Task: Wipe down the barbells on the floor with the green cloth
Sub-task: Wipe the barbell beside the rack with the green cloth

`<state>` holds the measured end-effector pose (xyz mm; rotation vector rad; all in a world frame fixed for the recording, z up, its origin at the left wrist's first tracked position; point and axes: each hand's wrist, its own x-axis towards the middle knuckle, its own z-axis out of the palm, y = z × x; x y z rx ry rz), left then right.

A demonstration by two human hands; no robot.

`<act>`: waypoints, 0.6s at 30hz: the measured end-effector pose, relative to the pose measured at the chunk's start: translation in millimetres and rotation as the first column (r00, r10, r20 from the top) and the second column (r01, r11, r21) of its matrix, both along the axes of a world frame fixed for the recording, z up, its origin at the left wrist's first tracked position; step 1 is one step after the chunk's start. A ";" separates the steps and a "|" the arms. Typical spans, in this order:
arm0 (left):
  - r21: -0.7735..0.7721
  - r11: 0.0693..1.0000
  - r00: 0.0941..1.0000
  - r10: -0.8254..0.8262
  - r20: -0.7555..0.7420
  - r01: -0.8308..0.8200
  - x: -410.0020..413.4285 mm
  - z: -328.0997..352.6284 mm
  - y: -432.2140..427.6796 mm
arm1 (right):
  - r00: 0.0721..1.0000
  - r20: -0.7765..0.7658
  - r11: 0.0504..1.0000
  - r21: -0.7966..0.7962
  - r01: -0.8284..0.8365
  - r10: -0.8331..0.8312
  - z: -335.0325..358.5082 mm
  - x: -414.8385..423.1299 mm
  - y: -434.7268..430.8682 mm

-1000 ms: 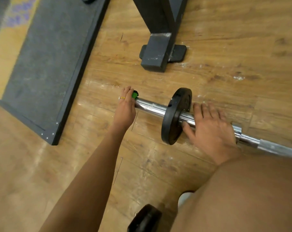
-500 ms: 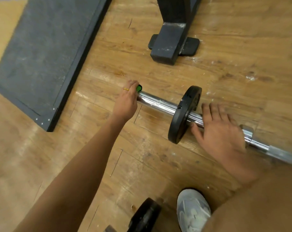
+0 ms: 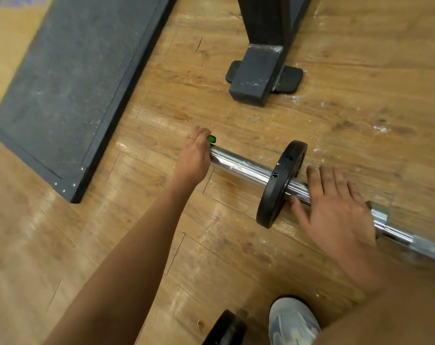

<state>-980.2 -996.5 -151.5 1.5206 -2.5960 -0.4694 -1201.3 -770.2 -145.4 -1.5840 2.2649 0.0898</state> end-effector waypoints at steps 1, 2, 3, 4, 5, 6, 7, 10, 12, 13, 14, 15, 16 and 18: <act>0.000 1.000 1.000 0.018 -0.002 -0.018 -0.7 0.6 -3.1 | 1.000 0.000 1.000 0.005 0.006 -0.006 0.4 -0.2 0.2; -0.005 1.000 1.000 0.020 -0.004 -0.020 -2.1 1.3 -0.7 | 1.000 -0.003 1.000 0.008 0.010 -0.010 0.7 -0.6 0.3; -0.008 1.000 1.000 0.008 -0.014 -0.008 -2.3 1.8 4.6 | 1.000 -0.005 1.000 0.009 0.010 -0.010 0.9 -0.9 -0.1; -0.009 1.000 1.000 -0.012 -0.028 0.012 -0.4 1.4 12.1 | 1.000 -0.006 1.000 0.010 0.007 -0.007 1.2 -1.2 -0.3; -0.012 0.999 0.998 -0.037 -0.046 0.037 3.4 0.5 19.5 | 1.000 -0.008 1.000 0.013 0.002 -0.002 1.7 -1.0 -0.3; -0.016 0.998 0.996 -0.058 -0.062 0.057 7.4 0.0 23.5 | 1.000 -0.014 1.000 0.016 -0.002 0.002 2.0 -0.8 -0.7; -0.020 0.998 0.996 -0.066 -0.067 0.065 10.0 -0.4 21.8 | 1.000 -0.020 1.000 0.019 -0.003 0.003 1.6 -0.4 -0.6; -0.028 1.000 1.000 -0.001 -0.019 0.001 3.9 -2.1 2.5 | 1.000 -0.028 0.999 0.034 0.003 -0.002 -0.9 0.2 0.5; -0.055 0.994 0.995 0.095 -0.010 -0.095 -8.0 -1.4 -0.1 | 0.999 -0.039 1.000 0.029 -0.001 0.002 -0.4 -1.3 -0.3; -0.069 0.990 0.992 0.122 -0.023 -0.124 -14.2 -1.3 6.4 | 0.999 -0.038 1.000 0.025 -0.006 0.007 -0.1 -1.9 -0.5; -0.080 0.989 0.992 0.120 -0.042 -0.123 -18.7 -2.3 16.4 | 0.999 -0.034 1.000 0.022 -0.007 0.008 0.5 -1.9 -0.9; -0.082 0.992 0.994 0.092 -0.061 -0.096 -20.4 -4.0 27.5 | 1.000 -0.028 1.000 0.021 -0.007 0.007 0.6 -1.7 -1.0; -0.075 0.996 0.996 0.043 -0.075 -0.049 -18.6 -4.5 36.9 | 1.000 -0.027 1.000 0.021 -0.006 0.007 0.1 -1.2 -0.5; -0.063 0.997 0.996 -0.045 -0.075 0.041 -10.1 -1.2 35.3 | 1.000 -0.026 1.000 0.030 -0.005 0.005 -0.4 -0.6 -0.6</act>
